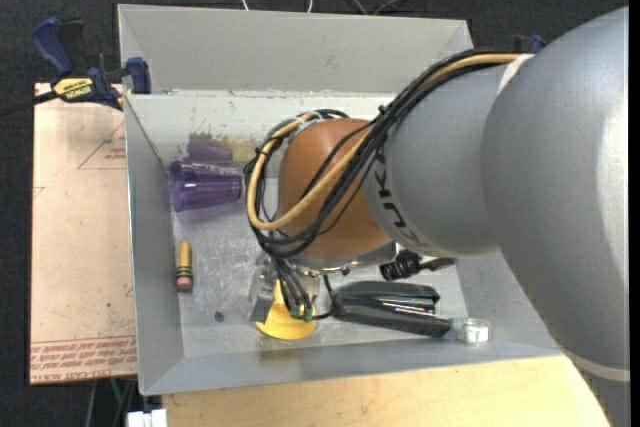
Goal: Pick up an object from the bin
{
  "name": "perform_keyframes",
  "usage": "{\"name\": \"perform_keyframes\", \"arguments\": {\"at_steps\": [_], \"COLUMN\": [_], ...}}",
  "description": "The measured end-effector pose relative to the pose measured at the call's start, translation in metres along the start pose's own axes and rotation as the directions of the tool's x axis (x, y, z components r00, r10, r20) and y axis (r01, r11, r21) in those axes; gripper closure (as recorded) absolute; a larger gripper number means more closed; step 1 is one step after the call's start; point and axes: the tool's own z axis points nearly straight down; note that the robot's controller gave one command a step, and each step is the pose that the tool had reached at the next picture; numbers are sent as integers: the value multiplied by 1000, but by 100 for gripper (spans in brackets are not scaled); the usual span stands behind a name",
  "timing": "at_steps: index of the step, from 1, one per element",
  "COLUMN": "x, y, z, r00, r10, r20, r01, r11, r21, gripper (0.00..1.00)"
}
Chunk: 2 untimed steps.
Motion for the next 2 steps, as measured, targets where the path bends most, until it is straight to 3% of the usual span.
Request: {"name": "perform_keyframes", "arguments": {"at_steps": [1,2], "x": [-26,-40], "y": [7,-38], "z": [18,0], "r00": [991,998], "r10": [136,69], "r20": [2,-2], "r01": [-136,-69], "r11": [991,998], "r21": [-4,0], "gripper": [100,100]}}
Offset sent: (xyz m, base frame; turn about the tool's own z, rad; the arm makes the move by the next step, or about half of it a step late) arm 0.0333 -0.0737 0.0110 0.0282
